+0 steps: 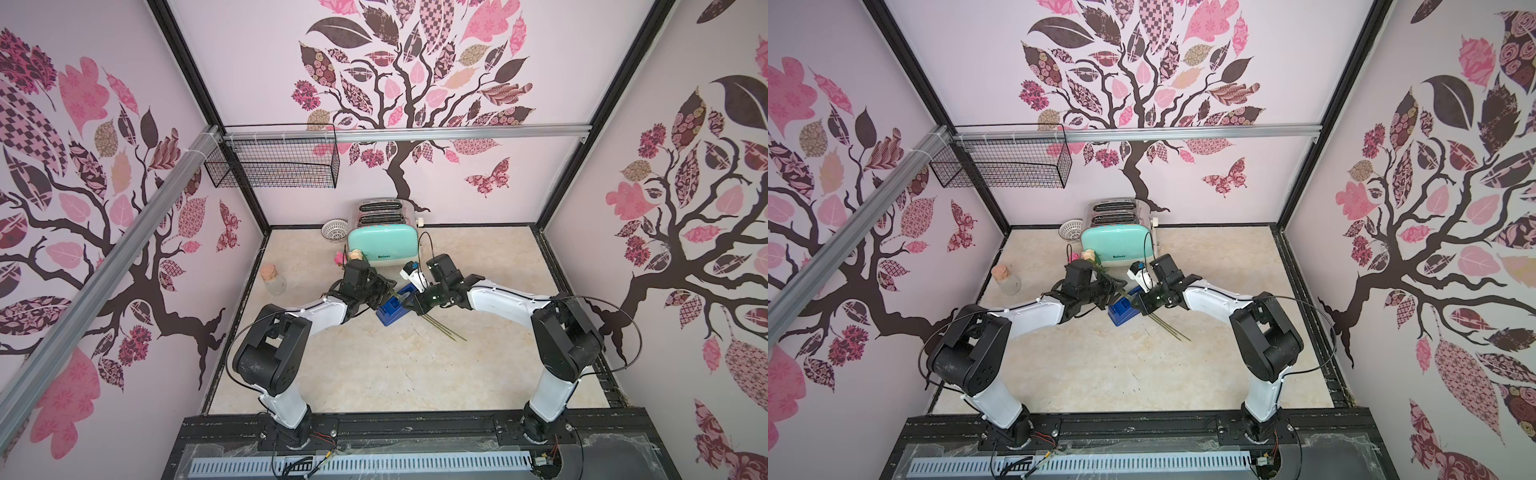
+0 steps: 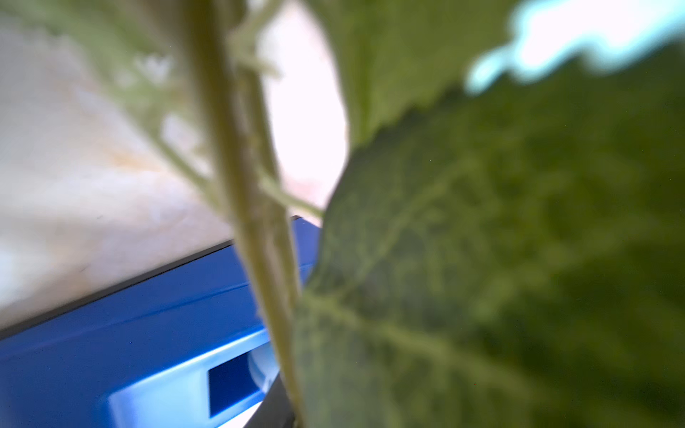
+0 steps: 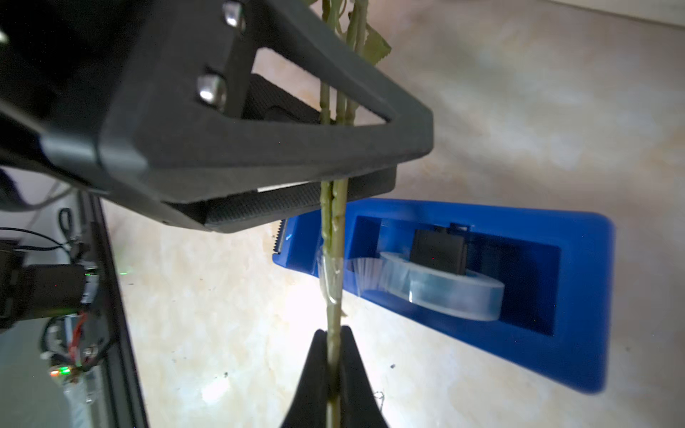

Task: Wrap bouquets with tape
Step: Wrap the tape around the bouquet.

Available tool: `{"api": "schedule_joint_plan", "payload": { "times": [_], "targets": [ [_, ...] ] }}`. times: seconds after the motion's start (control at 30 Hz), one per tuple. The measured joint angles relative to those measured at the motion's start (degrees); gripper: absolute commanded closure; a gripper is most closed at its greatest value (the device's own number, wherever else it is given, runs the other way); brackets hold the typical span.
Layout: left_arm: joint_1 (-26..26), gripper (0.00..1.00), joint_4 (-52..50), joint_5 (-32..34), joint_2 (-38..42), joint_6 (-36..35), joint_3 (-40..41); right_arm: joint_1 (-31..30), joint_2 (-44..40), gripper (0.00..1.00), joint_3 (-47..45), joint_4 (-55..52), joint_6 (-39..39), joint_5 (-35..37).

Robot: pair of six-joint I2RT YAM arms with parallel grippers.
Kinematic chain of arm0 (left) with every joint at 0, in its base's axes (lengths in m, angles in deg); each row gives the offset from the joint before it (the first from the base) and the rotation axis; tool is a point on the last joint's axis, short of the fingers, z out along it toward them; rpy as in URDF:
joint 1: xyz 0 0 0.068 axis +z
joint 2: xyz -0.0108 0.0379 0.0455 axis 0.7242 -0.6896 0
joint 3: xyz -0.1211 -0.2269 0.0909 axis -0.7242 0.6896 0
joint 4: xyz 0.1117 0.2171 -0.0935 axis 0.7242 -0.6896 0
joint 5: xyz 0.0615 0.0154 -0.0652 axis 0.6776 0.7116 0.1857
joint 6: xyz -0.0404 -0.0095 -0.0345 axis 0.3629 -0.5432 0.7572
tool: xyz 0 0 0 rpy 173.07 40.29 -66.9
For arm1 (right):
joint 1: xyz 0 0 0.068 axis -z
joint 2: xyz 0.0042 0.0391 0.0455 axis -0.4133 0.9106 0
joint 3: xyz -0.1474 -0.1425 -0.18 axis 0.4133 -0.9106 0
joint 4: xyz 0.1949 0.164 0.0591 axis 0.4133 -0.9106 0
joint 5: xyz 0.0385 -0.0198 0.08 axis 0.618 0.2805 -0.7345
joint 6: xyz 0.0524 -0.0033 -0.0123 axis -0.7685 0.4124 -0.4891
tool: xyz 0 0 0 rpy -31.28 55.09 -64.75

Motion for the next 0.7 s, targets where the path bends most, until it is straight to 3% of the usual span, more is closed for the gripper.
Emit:
{"api": "schedule_joint_plan", "payload": {
  "times": [0.43, 0.7],
  "targets": [
    [0.26, 0.68, -3.56, -3.23, 1.11, 3.63, -1.42, -11.21, -8.61, 1.00, -13.31, 15.43, 20.63, 30.91],
    [0.42, 0.84, -4.35, -4.63, -0.72, 5.75, -3.87, -12.15, -8.70, 1.00, -14.78, 20.79, 27.74, 38.23]
  ]
}}
